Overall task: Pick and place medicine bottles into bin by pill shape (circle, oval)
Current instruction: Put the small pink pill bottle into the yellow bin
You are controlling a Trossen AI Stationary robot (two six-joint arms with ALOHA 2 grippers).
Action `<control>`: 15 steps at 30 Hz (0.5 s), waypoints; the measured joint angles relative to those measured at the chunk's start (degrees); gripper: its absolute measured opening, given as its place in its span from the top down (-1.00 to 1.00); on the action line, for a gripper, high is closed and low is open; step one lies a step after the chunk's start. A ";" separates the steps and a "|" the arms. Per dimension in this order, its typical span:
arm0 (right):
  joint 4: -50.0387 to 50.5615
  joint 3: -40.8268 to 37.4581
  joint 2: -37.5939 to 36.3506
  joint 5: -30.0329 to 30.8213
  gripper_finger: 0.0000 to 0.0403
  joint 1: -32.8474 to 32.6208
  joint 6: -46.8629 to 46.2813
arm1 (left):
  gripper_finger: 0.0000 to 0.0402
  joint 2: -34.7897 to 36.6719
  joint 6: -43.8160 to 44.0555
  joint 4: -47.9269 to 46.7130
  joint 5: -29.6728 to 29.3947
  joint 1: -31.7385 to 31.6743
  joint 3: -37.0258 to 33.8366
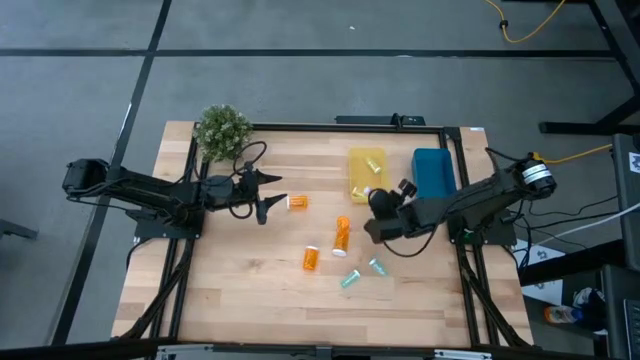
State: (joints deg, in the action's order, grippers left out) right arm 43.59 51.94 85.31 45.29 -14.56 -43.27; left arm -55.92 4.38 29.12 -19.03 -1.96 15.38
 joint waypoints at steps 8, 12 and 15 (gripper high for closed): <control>-2.62 0.02 -0.17 0.21 0.46 8.05 -5.55 | -0.27 0.00 0.01 0.01 -0.01 0.00 0.00; -4.97 0.02 -0.17 -3.33 0.46 12.10 -5.98 | -0.27 0.00 0.02 0.02 0.00 0.00 0.01; -7.22 0.04 -0.17 -4.35 0.46 14.39 -5.97 | -0.27 0.00 0.02 0.02 -0.01 0.00 0.00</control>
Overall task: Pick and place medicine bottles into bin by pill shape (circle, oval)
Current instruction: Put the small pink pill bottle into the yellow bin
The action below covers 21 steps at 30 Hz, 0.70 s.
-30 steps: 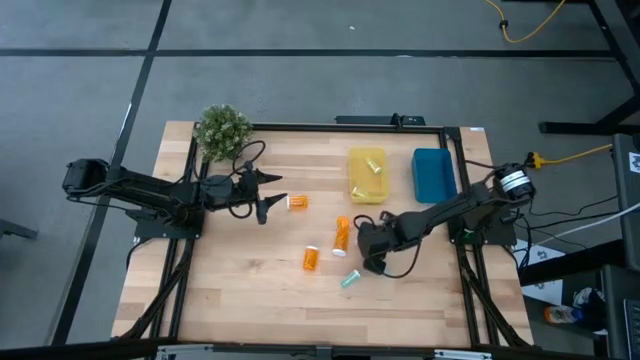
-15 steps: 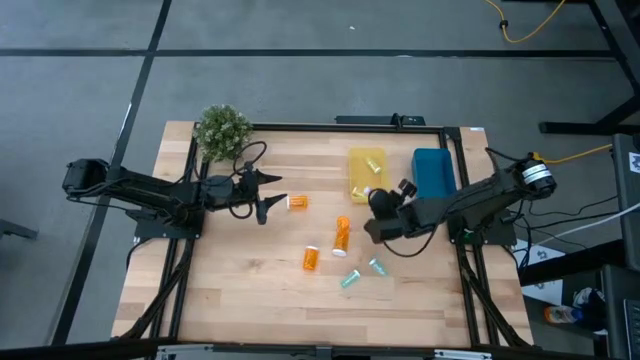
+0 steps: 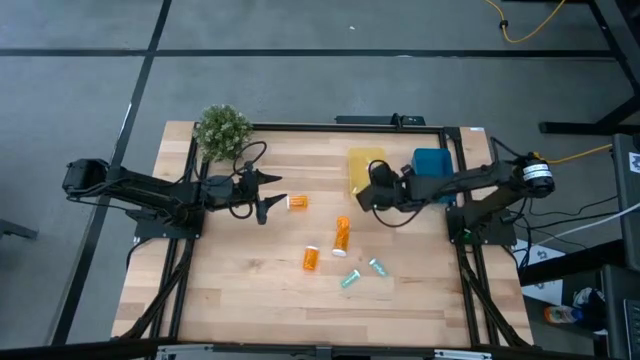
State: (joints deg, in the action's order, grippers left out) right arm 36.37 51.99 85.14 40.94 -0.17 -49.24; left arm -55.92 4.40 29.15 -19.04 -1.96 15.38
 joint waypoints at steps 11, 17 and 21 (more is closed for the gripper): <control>-4.81 0.02 0.00 -0.12 0.45 1.84 1.73 | -0.27 0.00 -0.33 -1.68 -0.01 0.00 0.00; -4.93 0.02 0.00 -0.10 0.45 1.84 1.81 | -0.27 0.00 -0.33 -1.68 -0.01 0.00 0.00; -5.01 0.02 0.00 -0.10 0.42 1.84 1.71 | -0.27 0.00 -0.33 -1.66 0.01 0.00 0.02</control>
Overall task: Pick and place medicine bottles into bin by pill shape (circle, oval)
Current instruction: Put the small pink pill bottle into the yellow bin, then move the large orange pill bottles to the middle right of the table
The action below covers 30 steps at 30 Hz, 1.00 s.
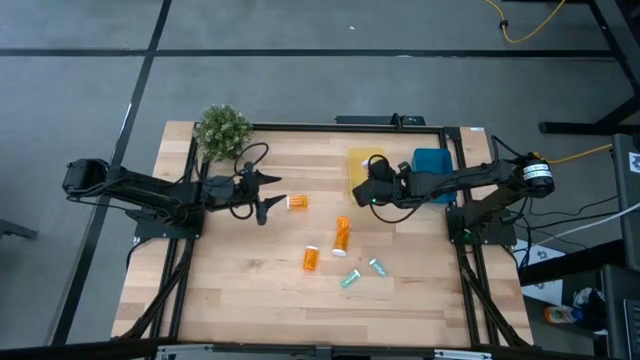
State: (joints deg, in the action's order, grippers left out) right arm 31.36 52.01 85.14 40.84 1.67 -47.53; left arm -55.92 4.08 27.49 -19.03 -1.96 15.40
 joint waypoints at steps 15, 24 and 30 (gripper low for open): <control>-0.40 0.00 0.00 0.00 0.13 0.00 -0.13 | -0.27 0.00 -0.03 0.00 0.00 0.00 -0.02; -0.38 0.00 0.00 0.00 0.12 0.00 -0.07 | -0.27 0.00 0.06 0.00 -0.01 -0.01 -0.02; -0.38 0.02 0.00 0.00 0.12 0.00 0.00 | -0.27 0.00 1.26 0.00 0.78 0.09 -0.02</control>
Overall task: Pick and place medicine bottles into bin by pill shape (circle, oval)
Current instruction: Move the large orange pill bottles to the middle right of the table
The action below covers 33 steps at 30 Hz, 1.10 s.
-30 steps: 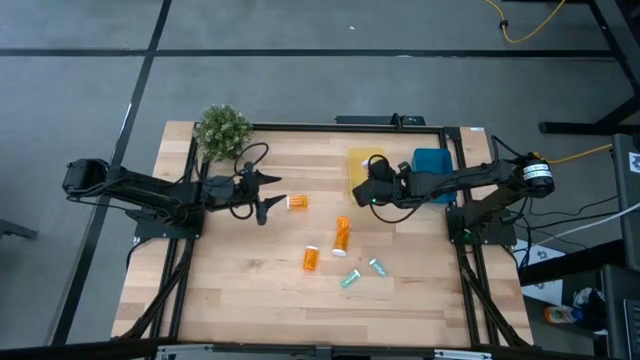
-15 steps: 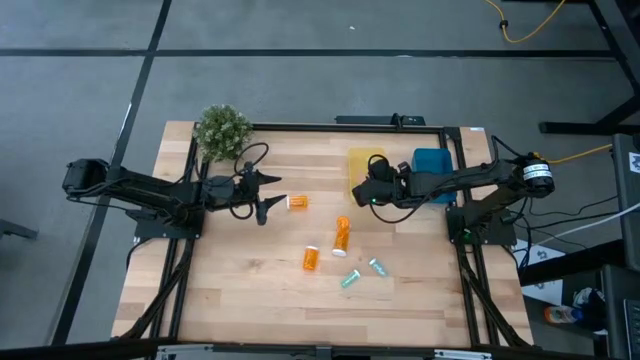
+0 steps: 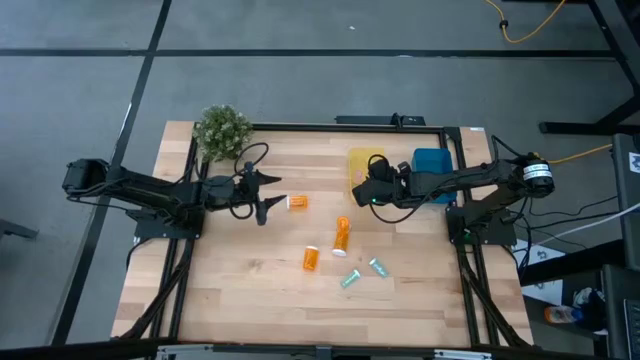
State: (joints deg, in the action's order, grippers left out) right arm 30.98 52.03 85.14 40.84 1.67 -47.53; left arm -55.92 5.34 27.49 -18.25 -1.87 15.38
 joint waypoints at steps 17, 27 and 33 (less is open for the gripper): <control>-5.09 0.00 0.00 3.08 0.12 0.00 2.57 | -0.27 -14.88 10.75 -20.78 -5.94 1.40 13.60; -6.72 0.00 0.00 2.62 0.12 -0.04 6.39 | -0.27 -28.48 16.84 -41.98 -9.89 -0.75 26.35; -6.67 0.00 0.00 2.56 0.12 -0.13 7.54 | -0.27 -31.91 19.36 -42.17 -12.67 -2.80 28.80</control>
State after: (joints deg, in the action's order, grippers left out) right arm 24.31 52.03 85.14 43.40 1.54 -39.99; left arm -87.83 24.70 -14.68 -30.92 -4.66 44.18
